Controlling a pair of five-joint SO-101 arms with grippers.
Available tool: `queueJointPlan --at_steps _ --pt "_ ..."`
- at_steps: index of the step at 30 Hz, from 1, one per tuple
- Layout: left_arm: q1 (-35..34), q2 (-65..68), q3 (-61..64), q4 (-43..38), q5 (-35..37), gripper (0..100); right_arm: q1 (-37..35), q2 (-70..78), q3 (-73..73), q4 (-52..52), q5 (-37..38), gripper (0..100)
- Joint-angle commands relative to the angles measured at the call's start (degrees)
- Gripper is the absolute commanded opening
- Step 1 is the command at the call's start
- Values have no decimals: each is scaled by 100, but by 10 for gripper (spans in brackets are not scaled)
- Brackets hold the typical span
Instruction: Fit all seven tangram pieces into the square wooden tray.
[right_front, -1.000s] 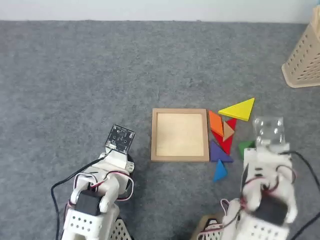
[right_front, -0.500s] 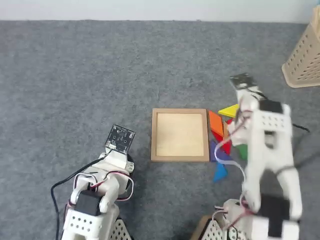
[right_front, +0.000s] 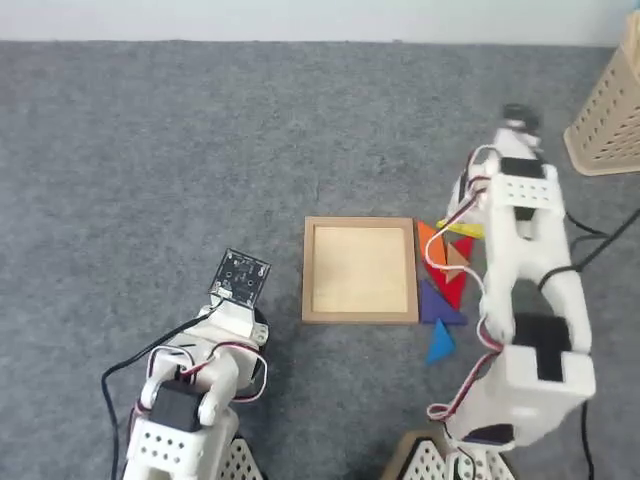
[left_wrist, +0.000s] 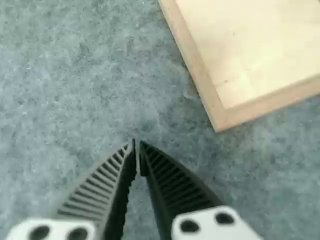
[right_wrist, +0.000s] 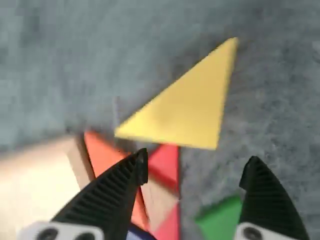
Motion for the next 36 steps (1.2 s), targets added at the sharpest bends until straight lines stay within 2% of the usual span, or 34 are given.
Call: queueJointPlan --at_steps 1,12,22,24,30,36 --pt "18 -114 -110 35 35 12 92 171 -607 -154 -580 295" --pt "18 -114 -110 35 35 12 127 1859 -1705 -180 -598 295" --pt "18 -114 -110 35 35 12 215 2026 -1793 -22 -571 289" --pt "18 -114 -110 35 35 12 295 2009 -1811 101 -571 253" --pt "18 -114 -110 35 35 12 716 1938 -1908 110 -554 49" --pt "18 -114 -110 35 35 12 778 1429 -1925 338 255 6"
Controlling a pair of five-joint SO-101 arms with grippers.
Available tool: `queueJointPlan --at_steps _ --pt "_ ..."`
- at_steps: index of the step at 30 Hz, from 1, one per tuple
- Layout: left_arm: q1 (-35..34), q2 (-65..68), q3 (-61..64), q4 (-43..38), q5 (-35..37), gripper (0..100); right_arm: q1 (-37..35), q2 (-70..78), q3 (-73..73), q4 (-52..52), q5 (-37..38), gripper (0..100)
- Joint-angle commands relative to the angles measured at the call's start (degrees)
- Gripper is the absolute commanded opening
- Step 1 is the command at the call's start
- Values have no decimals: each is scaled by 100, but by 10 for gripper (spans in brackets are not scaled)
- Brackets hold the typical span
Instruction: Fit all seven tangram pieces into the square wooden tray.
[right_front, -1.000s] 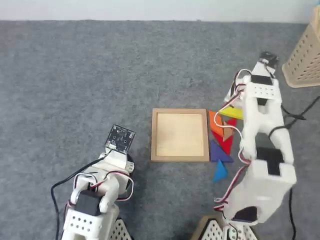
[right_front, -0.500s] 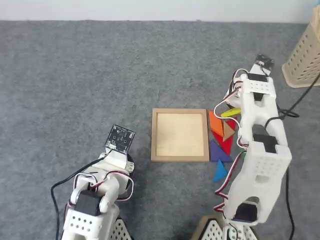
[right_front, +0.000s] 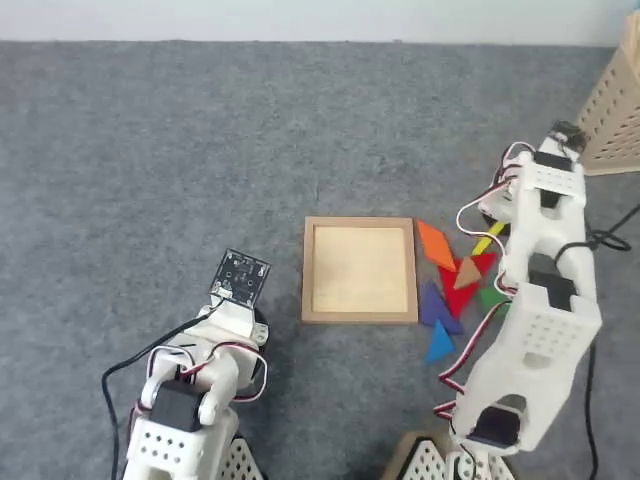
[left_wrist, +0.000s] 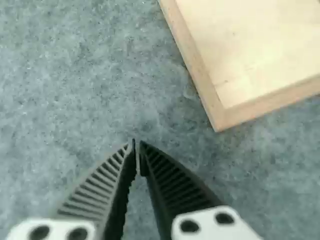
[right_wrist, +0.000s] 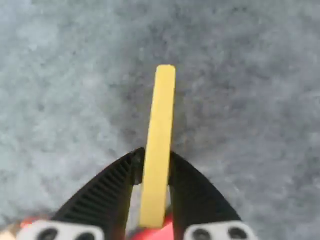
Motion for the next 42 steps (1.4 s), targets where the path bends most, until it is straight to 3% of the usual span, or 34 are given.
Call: queueJointPlan --at_steps 1,8,13,16,21,28,37,42 --pt "18 -114 -110 35 35 12 -40 -734 -290 295 369 6" --pt "18 -114 -110 35 35 12 -338 -2053 -290 1086 387 6" --pt "18 -114 -110 35 35 12 -1270 -3407 185 1657 519 6" --pt "18 -114 -110 35 35 12 -2062 -4435 1275 1270 527 6" --pt "18 -114 -110 35 35 12 -3116 -5499 3341 -382 941 6" --pt "18 -114 -110 35 35 12 -4576 -4620 4026 -1604 677 6" --pt "18 -114 -110 35 35 12 -4646 -2501 2681 -1604 -237 6" --pt "18 -114 -110 35 35 12 -4655 -2097 2453 -1490 -536 6"
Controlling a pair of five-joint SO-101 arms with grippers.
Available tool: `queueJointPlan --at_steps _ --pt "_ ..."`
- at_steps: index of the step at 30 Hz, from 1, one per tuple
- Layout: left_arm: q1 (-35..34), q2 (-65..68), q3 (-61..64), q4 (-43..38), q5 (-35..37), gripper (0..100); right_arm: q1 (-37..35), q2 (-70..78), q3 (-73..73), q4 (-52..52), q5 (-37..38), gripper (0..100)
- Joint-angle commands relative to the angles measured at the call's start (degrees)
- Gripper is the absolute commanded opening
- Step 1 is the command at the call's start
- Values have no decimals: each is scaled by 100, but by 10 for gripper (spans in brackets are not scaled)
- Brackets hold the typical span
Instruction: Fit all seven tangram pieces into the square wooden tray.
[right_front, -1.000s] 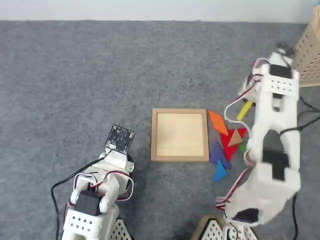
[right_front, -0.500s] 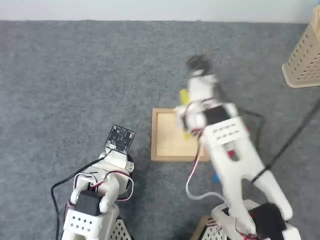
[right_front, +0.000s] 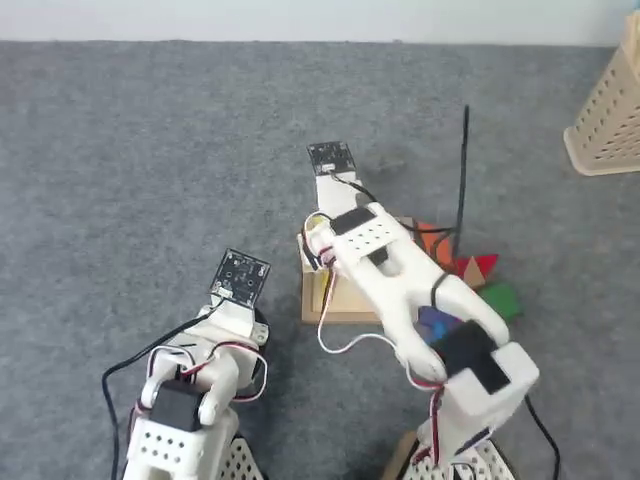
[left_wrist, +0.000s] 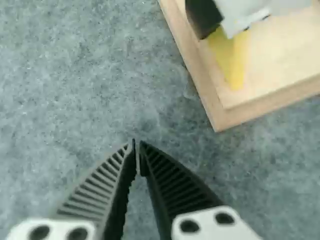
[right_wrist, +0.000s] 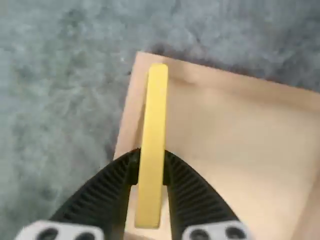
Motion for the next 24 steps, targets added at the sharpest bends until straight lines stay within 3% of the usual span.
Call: queueJointPlan --at_steps 1,7,15,24 --pt "18 -114 -110 35 35 12 -48 -75 -413 66 -149 6" --pt "18 -114 -110 35 35 12 -215 -40 -536 365 -141 24" --pt "18 -114 -110 35 35 12 -136 -84 -598 576 -132 260" --pt "18 -114 -110 35 35 12 435 -497 -967 1314 -123 267"
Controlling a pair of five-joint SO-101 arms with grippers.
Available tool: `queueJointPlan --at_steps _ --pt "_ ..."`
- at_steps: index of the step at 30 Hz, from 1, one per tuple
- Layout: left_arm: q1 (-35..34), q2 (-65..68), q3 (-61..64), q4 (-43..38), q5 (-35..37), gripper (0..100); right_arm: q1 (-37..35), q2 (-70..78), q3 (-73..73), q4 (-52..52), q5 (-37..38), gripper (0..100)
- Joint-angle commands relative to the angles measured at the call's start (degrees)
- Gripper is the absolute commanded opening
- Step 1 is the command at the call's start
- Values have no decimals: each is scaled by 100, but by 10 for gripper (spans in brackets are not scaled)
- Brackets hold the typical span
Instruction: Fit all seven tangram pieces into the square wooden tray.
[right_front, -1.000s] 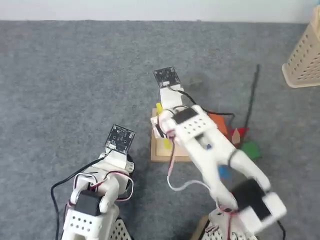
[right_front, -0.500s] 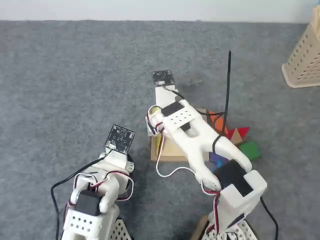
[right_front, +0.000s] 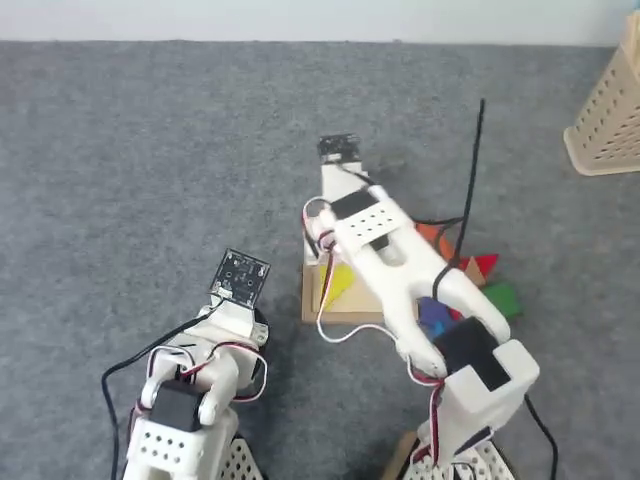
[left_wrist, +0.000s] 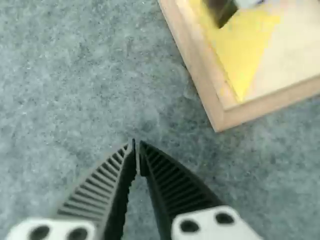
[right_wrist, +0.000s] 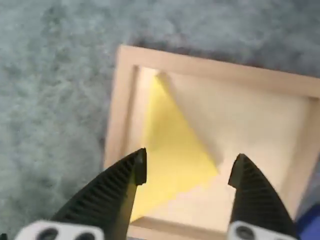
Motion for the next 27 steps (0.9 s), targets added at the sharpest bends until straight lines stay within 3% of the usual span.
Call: queueJointPlan --at_steps 1,4,10,17,27 --pt "18 -114 -110 35 35 12 207 -470 -290 145 -44 267" --pt "18 -114 -110 35 35 12 242 -382 -158 136 193 238" --pt "18 -114 -110 35 35 12 778 -382 -97 84 387 9" --pt "18 -114 -110 35 35 12 1147 -330 -62 92 897 12" --pt "18 -114 -110 35 35 12 418 189 18 48 1354 12"
